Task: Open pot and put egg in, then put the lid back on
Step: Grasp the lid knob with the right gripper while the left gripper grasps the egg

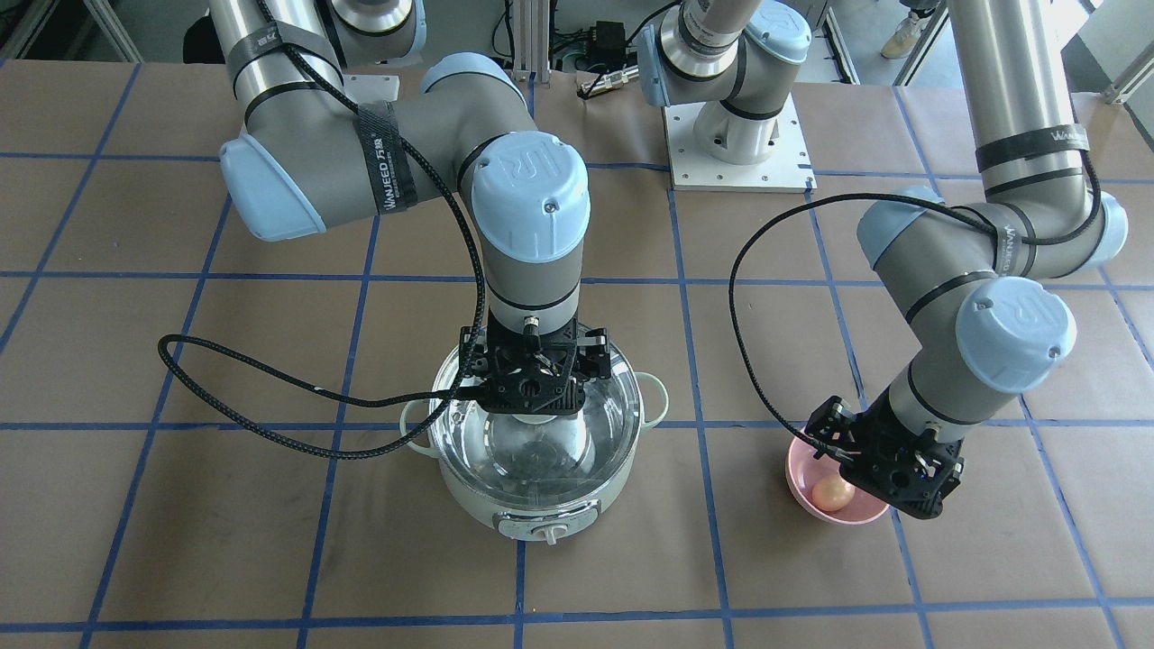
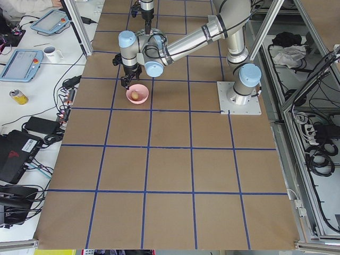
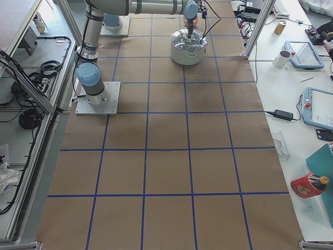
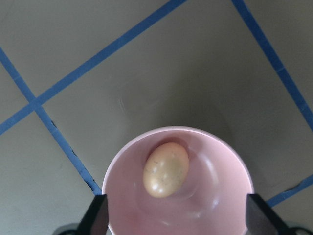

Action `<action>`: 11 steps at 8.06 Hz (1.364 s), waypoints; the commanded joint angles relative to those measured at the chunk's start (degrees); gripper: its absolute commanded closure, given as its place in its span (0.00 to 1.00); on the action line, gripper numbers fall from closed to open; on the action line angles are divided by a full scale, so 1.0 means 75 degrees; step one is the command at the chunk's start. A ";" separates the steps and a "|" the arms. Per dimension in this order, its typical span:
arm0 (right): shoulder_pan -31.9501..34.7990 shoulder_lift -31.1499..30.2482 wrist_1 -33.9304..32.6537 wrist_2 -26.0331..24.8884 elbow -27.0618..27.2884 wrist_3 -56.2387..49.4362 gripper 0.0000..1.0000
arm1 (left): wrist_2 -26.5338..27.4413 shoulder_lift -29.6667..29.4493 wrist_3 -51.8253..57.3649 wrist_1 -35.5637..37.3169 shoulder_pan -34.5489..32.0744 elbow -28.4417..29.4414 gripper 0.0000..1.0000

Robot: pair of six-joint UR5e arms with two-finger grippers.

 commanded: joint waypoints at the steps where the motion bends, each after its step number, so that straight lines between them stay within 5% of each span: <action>1: 0.0003 -0.0027 0.0044 0.0046 0.0076 0.0081 0.22 | 0.0008 -0.0197 0.0013 0.0005 0.0095 -0.0013 0.00; 2: 0.0003 -0.0027 0.0079 0.0244 0.0076 0.0093 0.58 | -0.0004 -0.0279 0.0013 0.0005 0.0130 -0.0060 0.00; 3: 0.0003 -0.0016 0.0079 0.0351 0.0076 0.0082 0.84 | 0.0008 -0.0315 0.0013 -0.0018 0.0131 -0.0095 0.00; 4: 0.0003 -0.0015 0.0068 0.0352 0.0076 0.0070 0.98 | -0.0027 -0.0338 0.0013 -0.0030 0.0131 -0.0177 0.00; 8: -0.0347 -0.0576 0.0149 0.0328 0.0029 -0.0865 1.00 | -0.0027 -0.0619 -0.0010 0.0005 0.0131 -0.0318 0.00; 11: -0.1387 -0.1430 0.1025 0.0305 0.0029 -0.2081 1.00 | -0.0039 -0.0690 -0.0069 0.0005 0.0131 -0.0388 0.00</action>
